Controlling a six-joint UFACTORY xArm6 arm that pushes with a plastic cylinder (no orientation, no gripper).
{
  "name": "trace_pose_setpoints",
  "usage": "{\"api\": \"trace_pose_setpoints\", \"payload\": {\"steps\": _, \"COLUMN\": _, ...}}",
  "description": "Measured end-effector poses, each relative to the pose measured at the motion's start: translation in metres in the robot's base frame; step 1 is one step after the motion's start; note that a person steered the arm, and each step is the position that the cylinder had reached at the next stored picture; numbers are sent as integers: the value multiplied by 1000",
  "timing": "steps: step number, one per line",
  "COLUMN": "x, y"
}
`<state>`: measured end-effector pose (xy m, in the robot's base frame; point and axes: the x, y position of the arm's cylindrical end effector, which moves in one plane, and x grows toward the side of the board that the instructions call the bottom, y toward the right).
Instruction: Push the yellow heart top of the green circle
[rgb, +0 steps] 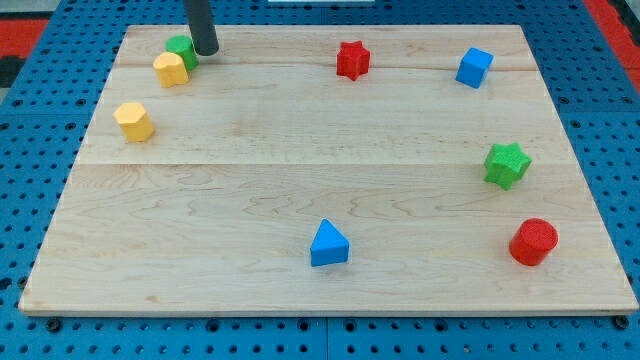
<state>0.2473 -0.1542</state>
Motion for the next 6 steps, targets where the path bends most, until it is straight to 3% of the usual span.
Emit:
{"api": "trace_pose_setpoints", "payload": {"steps": 2, "x": 89, "y": -1}}
{"api": "trace_pose_setpoints", "payload": {"steps": 3, "x": 69, "y": -45}}
{"api": "trace_pose_setpoints", "payload": {"steps": 4, "x": 20, "y": -81}}
{"api": "trace_pose_setpoints", "payload": {"steps": 6, "x": -30, "y": -112}}
